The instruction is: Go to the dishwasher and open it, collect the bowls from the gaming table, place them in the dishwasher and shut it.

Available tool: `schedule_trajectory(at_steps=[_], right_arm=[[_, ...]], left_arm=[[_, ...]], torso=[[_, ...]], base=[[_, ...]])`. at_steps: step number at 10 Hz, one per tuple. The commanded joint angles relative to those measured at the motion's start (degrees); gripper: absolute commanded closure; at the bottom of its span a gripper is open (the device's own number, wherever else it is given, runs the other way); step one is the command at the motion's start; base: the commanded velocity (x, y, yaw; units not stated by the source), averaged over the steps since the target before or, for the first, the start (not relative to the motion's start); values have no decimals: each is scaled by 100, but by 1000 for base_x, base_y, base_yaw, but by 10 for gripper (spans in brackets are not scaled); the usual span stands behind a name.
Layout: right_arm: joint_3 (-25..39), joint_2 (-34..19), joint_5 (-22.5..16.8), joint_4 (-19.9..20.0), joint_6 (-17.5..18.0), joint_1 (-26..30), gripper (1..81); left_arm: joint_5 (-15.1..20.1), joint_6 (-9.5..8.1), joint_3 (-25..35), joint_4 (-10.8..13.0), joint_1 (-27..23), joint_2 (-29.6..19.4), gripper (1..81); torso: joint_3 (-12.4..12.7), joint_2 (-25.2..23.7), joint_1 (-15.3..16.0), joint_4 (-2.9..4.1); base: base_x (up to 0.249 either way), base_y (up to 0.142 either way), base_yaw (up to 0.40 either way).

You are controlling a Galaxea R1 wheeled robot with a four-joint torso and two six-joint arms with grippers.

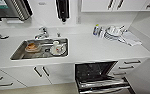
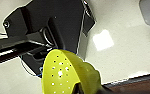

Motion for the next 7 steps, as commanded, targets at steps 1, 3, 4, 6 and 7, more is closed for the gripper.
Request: schedule_trajectory(at_steps=[1, 3, 4, 6, 7], right_arm=[[207, -269, -382, -50, -42, 24, 811], [242, -269, -382, -50, -51, 68, 811], [259, -260, -382, -50, -51, 103, 811], [295, -260, -382, -50, -51, 121, 811], [295, -251, -382, -50, -60, 138, 811]], left_arm=[[547, -88, 513, 68, -973, -100, 811], [1282, -88, 565, -3, -1702, 40, 811], [1583, -88, 662, -20, -2072, 50, 811], [2371, -97, 890, -90, -2941, 15, 811], [2670, -192, 987, -169, -3336, 15, 811]], torso=[[-512, 0, 0, 0], [-895, 4, 2, 0], [-1089, 4, 5, 0], [-1379, 6, 6, 0], [-1130, 9, 6, 0]], base=[[0, 0, 0], [0, 0, 0], [0, 0, 0], [0, 0, 0], [0, 0, 0]])
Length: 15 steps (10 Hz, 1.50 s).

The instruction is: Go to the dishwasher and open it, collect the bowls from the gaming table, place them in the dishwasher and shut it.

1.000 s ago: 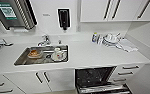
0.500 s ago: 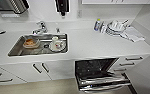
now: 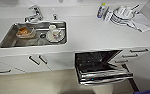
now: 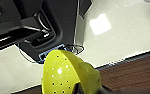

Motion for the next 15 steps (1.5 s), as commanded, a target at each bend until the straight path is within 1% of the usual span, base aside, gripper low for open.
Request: schedule_trajectory(at_steps=[1, 2, 3, 4, 5, 6, 7, 8, 9, 10, 11, 12, 13, 15], right_arm=[[89, -226, -445, -52, -31, -142, 811], [89, -218, -445, -52, -31, -133, 811], [80, -200, -445, -52, -31, -124, 811], [71, -174, -437, -52, -31, -124, 811], [89, -165, -437, -52, -31, -106, 811], [98, -148, -437, -52, -31, -98, 811], [107, -139, -419, -52, -31, -98, 811], [115, -139, -358, -52, -40, -106, 811], [115, -121, -358, -52, -31, -89, 811], [89, -112, -358, -44, -23, -63, 811], [71, -95, -358, -52, -31, -62, 811], [80, -77, -358, -52, -31, -45, 811], [107, -68, -358, -52, -31, -45, 811], [89, -42, -358, -44, -31, -1, 811]], left_arm=[[1640, -220, 561, -178, -1472, -205, 811], [1877, -396, 569, -170, -1833, -108, 811], [2105, -528, 569, -170, -2158, 23, 811], [2254, -694, 517, -135, -2379, 250, 811], [2392, -782, 387, -126, -2660, 468, 811], [2659, -853, 253, -143, -2915, 683, 811], [2852, -950, 24, -117, -3125, 973, 811], [3090, -1003, -309, -108, -3381, 1377, 811], [3345, -1003, -591, -117, -3584, 1728, 811], [3459, -1038, -749, -126, -3794, 1974, 811], [3512, -1186, -959, -90, -4049, 2280, 811], [3608, -1196, -1136, -99, -4251, 2493, 811], [3784, -1205, -1459, -117, -4461, 2843, 811], [3846, -1205, -1865, -152, -4761, 3266, 811]], torso=[[4, 0, 0, 0], [-35, 2, 0, 0], [-59, 5, 0, 0], [-46, 5, 2, 0], [-48, 5, 2, 0], [-48, 6, 5, 0], [-48, 6, 5, 0], [-48, 6, 5, 0], [-48, 6, 5, 0], [-50, 9, 5, 0], [-50, 9, 7, 0], [-53, 11, 7, 0], [-53, 11, 7, 0], [-55, 11, 7, 0]], base=[[0, 0, 0], [0, 0, 0], [0, 0, 0], [0, 0, 0], [0, 0, 0], [0, 0, 0], [0, 0, 0], [0, 0, 0], [0, 0, 0], [0, 0, 0], [0, 0, 0], [0, 0, 0], [0, 0, 0], [0, 0, 0]])
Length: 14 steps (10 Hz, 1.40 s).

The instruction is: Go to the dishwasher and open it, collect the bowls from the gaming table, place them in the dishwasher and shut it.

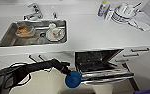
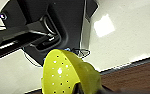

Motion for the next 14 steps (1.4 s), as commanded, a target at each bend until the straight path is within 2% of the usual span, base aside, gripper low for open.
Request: schedule_trajectory(at_steps=[1, 2, 4, 9, 10, 12, 14], right_arm=[[48, -161, -468, -50, -21, -110, 811], [31, -135, -468, -50, -21, -75, 811], [22, -91, -477, -50, -21, -48, 811], [-48, 6, -477, -50, -3, -31, 811], [-40, -3, -477, -59, 32, -4, 811], [205, -98, -468, -59, 50, 92, 811], [848, -521, -416, -59, 23, 180, 811]], left_arm=[[-153, -292, -525, -183, -1254, 723, 811], [-48, -300, -630, -200, -1465, 950, 811], [-4, -450, -648, -165, -1703, 1110, 811], [14, -450, -1114, -95, -1712, 1681, 811], [57, -450, -1079, -112, -1694, 1672, 10], [190, -441, -860, -86, -1458, 1533, 10], [199, -415, -305, -95, -1089, 1057, 10]], torso=[[0, 0, 0, 0], [0, 0, 0, 0], [-2, 5, 4, 0], [-6, 6, 9, 0], [-6, 6, 9, 0], [-9, 6, 9, 0], [-9, 6, 9, 0]], base=[[0, 0, 0], [0, 0, 0], [0, 0, 0], [0, 0, 0], [0, 0, 0], [0, 0, 0], [0, 0, 0]])
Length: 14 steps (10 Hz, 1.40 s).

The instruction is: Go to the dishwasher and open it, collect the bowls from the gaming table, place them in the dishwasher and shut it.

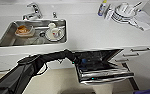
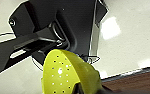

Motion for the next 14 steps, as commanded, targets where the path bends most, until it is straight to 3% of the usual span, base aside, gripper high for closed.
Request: schedule_trajectory(at_steps=[1, 2, 4, 6, 9, 11, 14], right_arm=[[1181, -1012, -307, -57, -20, -29, 811], [1832, -1602, -271, -57, 5, 102, 811], [2727, -2480, -271, -31, 6, 506, 811], [3160, -3095, -271, 4, 58, 866, 811], [3373, -3618, -280, 31, 226, 1157, 811], [3705, -3881, -289, 40, 365, 1533, 811], [4305, -4286, -377, 66, 665, 2535, 811]], left_arm=[[334, 46, 1325, -95, -172, -796, 10], [316, 20, 2215, 80, 181, -1342, 10], [273, -6, 3112, 536, 927, -2088, 10], [177, -6, 3596, 810, 1359, -2738, 10], [-317, 2, 4276, 837, 1518, -3824, 10], [-605, 55, 4618, 855, 2077, -4218, 10], [-1591, 55, 4311, 1733, 3923, -4272, 10]], torso=[[0, 0, 0, 0], [0, 0, 0, 0], [0, 0, 0, 0], [0, 0, 0, 0], [0, 2, 0, 0], [0, 2, 0, 0], [0, 2, 0, 0]], base=[[0, 0, 0], [0, 0, 0], [0, 0, 0], [0, 0, 0], [0, 0, 0], [0, 0, 0], [0, 0, 0]])
